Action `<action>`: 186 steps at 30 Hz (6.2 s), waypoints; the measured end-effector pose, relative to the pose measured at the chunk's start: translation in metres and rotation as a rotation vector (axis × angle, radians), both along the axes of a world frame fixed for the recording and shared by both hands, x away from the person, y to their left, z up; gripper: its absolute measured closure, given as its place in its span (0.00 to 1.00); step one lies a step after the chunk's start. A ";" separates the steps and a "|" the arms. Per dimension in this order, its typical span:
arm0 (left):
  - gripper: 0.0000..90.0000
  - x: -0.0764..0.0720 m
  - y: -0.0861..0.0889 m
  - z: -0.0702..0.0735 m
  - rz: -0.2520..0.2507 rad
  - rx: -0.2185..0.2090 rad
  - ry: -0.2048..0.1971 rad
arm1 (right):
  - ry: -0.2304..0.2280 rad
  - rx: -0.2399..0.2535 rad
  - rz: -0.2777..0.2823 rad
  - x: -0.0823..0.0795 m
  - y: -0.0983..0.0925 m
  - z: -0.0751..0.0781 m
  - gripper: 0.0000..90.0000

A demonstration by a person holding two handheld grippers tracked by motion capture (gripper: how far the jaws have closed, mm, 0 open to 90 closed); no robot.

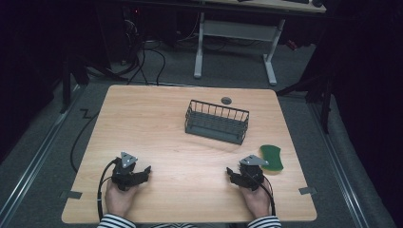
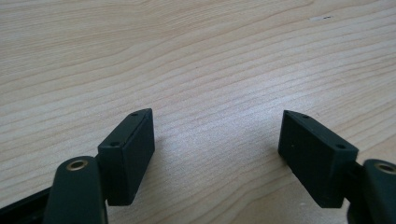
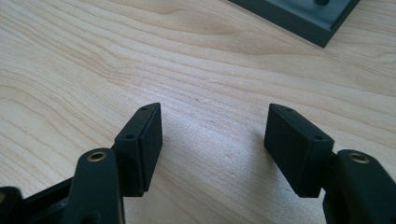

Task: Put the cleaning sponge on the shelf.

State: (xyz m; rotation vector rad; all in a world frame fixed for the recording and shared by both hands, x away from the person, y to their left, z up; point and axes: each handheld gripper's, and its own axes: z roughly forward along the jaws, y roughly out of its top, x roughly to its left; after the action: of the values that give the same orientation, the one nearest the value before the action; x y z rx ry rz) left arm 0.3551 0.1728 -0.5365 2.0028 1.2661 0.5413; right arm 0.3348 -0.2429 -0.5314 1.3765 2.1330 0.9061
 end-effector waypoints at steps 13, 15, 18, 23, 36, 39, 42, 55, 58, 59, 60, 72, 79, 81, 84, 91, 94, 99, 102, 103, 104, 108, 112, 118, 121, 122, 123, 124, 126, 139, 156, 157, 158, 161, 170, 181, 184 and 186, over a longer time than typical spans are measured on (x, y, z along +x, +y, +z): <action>0.30 0.000 0.000 0.000 0.001 0.000 0.000 | 0.000 -0.001 -0.002 0.000 0.000 0.000 0.42; 0.30 0.000 0.000 0.000 0.002 0.000 0.001 | 0.000 0.001 -0.003 0.000 0.000 0.000 0.42; 0.31 0.000 0.000 0.000 0.003 -0.001 0.000 | 0.000 0.001 -0.003 0.000 0.000 0.000 0.42; 0.30 0.000 -0.001 0.000 0.005 0.000 0.000 | 0.000 0.000 -0.005 0.000 0.000 0.000 0.42; 0.33 0.002 0.001 0.004 0.002 -0.044 0.027 | -0.010 0.078 -0.052 -0.005 -0.009 0.011 0.57; 0.34 0.001 -0.001 0.012 -0.016 -0.053 0.028 | -0.025 0.107 -0.057 -0.011 -0.015 0.019 0.60; 0.37 0.003 -0.003 0.019 -0.042 -0.077 0.041 | -0.030 0.112 -0.054 -0.014 -0.022 0.028 0.62; 0.43 0.035 -0.035 0.051 -0.140 -0.054 0.034 | -0.060 0.113 -0.062 -0.005 -0.040 0.057 0.65; 0.47 0.052 -0.048 0.060 -0.163 -0.048 0.024 | -0.056 0.102 -0.073 0.007 -0.044 0.063 0.68; 0.47 0.052 -0.048 0.060 -0.163 -0.048 0.024 | -0.056 0.102 -0.073 0.007 -0.044 0.063 0.68; 0.49 0.057 -0.052 0.062 -0.168 -0.044 0.023 | -0.047 0.107 -0.084 0.015 -0.047 0.065 0.70; 0.57 0.108 -0.092 0.062 -0.205 -0.007 0.024 | 0.018 0.074 -0.121 0.052 -0.044 0.070 0.74; 0.59 0.122 -0.107 0.062 -0.205 -0.025 0.020 | 0.042 0.056 -0.130 0.067 -0.040 0.067 0.76; 0.58 0.126 -0.110 0.060 -0.204 -0.016 0.023 | 0.055 0.054 -0.142 0.071 -0.040 0.064 0.76; 0.58 0.129 -0.113 0.059 -0.208 -0.022 0.028 | 0.068 0.051 -0.158 0.075 -0.040 0.061 0.76; 0.58 0.138 -0.118 0.051 -0.190 -0.018 0.028 | 0.092 0.042 -0.171 0.086 -0.038 0.054 0.76; 0.59 0.141 -0.119 0.048 -0.183 -0.027 0.028 | 0.094 0.029 -0.175 0.089 -0.035 0.052 0.76; 0.62 0.146 -0.122 0.043 -0.176 -0.028 0.030 | 0.107 0.024 -0.181 0.095 -0.030 0.050 0.77; 0.62 0.149 -0.125 0.041 -0.184 -0.023 0.042 | 0.115 0.025 -0.191 0.097 -0.032 0.048 0.78; 0.62 0.150 -0.127 0.041 -0.190 -0.018 0.042 | 0.124 0.028 -0.195 0.097 -0.032 0.047 0.78; 0.63 0.151 -0.129 0.041 -0.195 -0.016 0.041 | 0.133 0.033 -0.200 0.098 -0.034 0.045 0.80; 0.66 0.155 -0.136 0.039 -0.197 -0.003 0.049 | 0.128 0.053 -0.200 0.100 -0.037 0.045 0.83; 0.71 0.157 -0.136 0.036 -0.193 -0.004 0.059 | 0.131 0.054 -0.194 0.101 -0.037 0.043 0.87; 0.81 0.158 -0.136 0.034 -0.199 -0.012 0.060 | 0.127 0.060 -0.185 0.103 -0.036 0.041 0.91; 0.85 0.159 -0.135 0.034 -0.200 -0.019 0.060 | 0.125 0.056 -0.182 0.103 -0.034 0.040 0.94; 0.87 0.159 -0.135 0.034 -0.202 -0.019 0.060 | 0.127 0.056 -0.180 0.103 -0.034 0.040 0.94; 0.88 0.159 -0.135 0.034 -0.202 -0.019 0.060 | 0.127 0.056 -0.180 0.103 -0.034 0.040 0.94; 0.88 0.159 -0.135 0.034 -0.206 -0.022 0.061 | 0.126 0.055 -0.178 0.103 -0.034 0.040 0.95; 0.93 0.159 -0.135 0.034 -0.214 -0.024 0.063 | 0.124 0.047 -0.178 0.103 -0.034 0.040 0.96; 0.96 0.156 -0.132 0.037 -0.235 -0.019 0.079 | 0.127 0.030 -0.172 0.101 -0.031 0.041 0.96; 0.97 0.128 -0.105 0.043 -0.244 -0.065 0.101 | 0.137 0.030 -0.119 0.084 -0.017 0.050 0.96; 0.97 0.126 -0.103 0.043 -0.247 -0.063 0.102 | 0.137 0.031 -0.115 0.082 -0.016 0.049 0.96; 0.97 0.125 -0.102 0.043 -0.247 -0.065 0.103 | 0.140 0.034 -0.112 0.081 -0.015 0.049 0.96; 0.97 0.118 -0.100 0.041 -0.254 -0.057 0.105 | 0.146 0.032 -0.103 0.075 -0.013 0.046 0.96; 0.97 0.097 -0.094 0.042 -0.279 -0.059 0.103 | 0.148 0.028 -0.076 0.055 -0.011 0.048 0.96; 0.97 0.066 -0.085 0.042 -0.291 -0.075 0.102 | 0.143 0.036 -0.043 0.028 -0.010 0.049 0.96; 0.97 0.058 -0.081 0.042 -0.287 -0.085 0.103 | 0.131 0.038 -0.027 0.016 -0.007 0.048 0.96; 0.97 0.054 -0.078 0.042 -0.283 -0.084 0.104 | 0.130 0.037 -0.024 0.013 -0.006 0.048 0.96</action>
State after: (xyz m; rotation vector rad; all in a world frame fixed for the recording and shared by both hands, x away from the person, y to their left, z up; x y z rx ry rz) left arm 0.4086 0.0943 -0.4944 2.1141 1.0213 0.2471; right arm 0.3482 -0.2484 -0.4839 1.5145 2.2001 0.8721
